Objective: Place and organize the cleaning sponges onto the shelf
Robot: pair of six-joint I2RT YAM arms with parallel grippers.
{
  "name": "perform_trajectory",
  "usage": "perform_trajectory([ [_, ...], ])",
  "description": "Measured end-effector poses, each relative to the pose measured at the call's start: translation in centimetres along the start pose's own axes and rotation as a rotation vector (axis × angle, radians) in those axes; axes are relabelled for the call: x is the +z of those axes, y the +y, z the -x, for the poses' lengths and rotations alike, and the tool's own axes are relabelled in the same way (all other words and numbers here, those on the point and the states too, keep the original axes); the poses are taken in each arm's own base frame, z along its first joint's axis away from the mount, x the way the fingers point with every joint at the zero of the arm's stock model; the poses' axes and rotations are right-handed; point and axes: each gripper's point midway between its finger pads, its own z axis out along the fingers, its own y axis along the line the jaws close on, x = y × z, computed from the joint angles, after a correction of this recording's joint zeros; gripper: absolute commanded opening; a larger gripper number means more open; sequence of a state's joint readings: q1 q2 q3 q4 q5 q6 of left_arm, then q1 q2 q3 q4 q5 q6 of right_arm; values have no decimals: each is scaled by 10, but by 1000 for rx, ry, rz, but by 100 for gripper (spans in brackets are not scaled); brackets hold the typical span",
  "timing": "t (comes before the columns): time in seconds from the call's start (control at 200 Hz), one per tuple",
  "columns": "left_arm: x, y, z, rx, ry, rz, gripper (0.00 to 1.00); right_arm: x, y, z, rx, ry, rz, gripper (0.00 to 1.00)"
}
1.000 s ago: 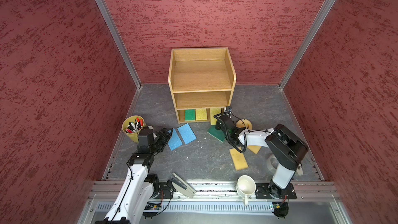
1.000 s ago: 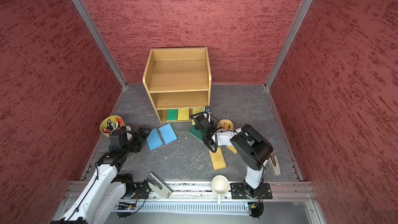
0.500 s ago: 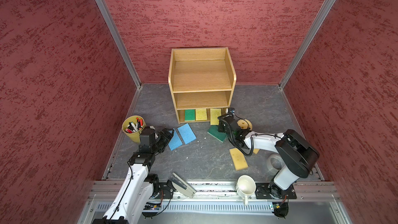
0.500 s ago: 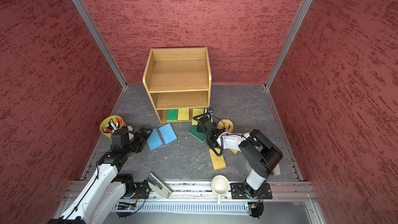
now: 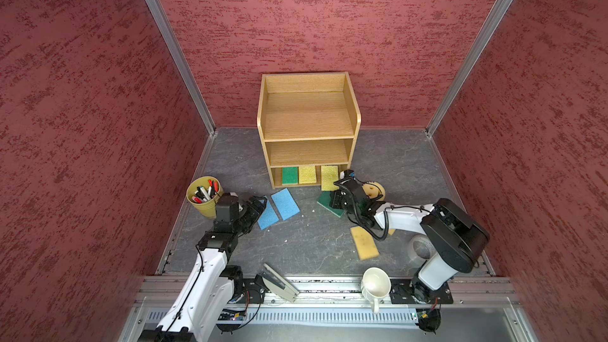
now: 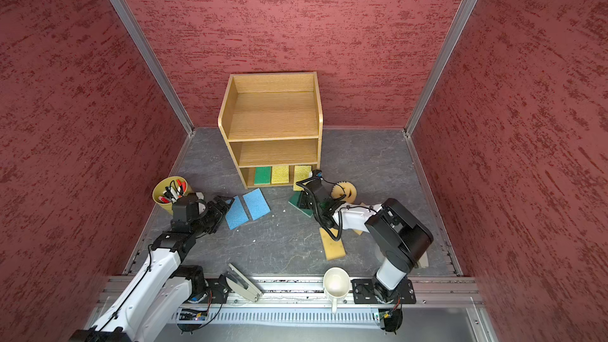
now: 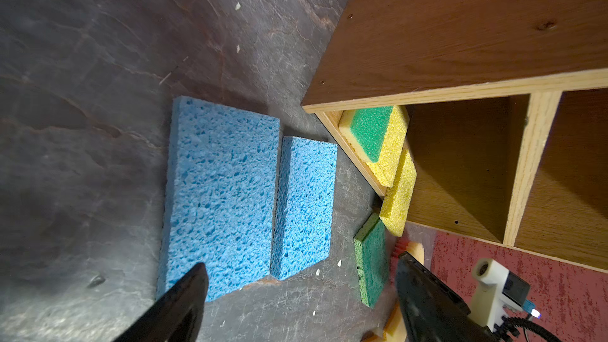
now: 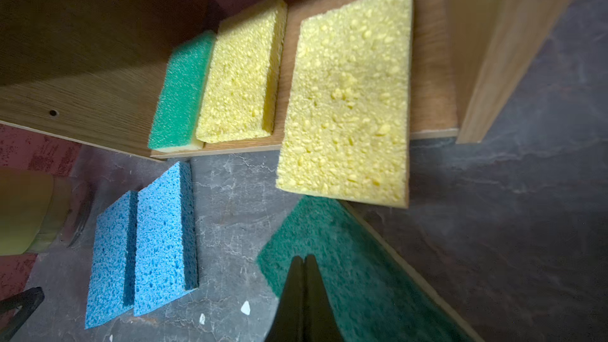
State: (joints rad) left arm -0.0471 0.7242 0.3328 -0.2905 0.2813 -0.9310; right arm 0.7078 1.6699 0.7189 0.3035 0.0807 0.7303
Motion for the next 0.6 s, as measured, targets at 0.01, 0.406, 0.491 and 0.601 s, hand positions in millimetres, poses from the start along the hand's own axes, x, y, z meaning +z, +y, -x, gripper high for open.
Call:
perform_trajectory([
  [0.01,0,0,0,0,0,0,89,1,-1,0,5,2,-3,0],
  [0.406,0,1,0,-1,-2,3,89,15,-37,9,126,-3,-51,0],
  [0.491,1,1,0,-1,-1,4,89,22,-40,7,130,4,-58,0],
  [0.601,2,2,0,-3,3,10,89,29,-40,7,131,3,-54,0],
])
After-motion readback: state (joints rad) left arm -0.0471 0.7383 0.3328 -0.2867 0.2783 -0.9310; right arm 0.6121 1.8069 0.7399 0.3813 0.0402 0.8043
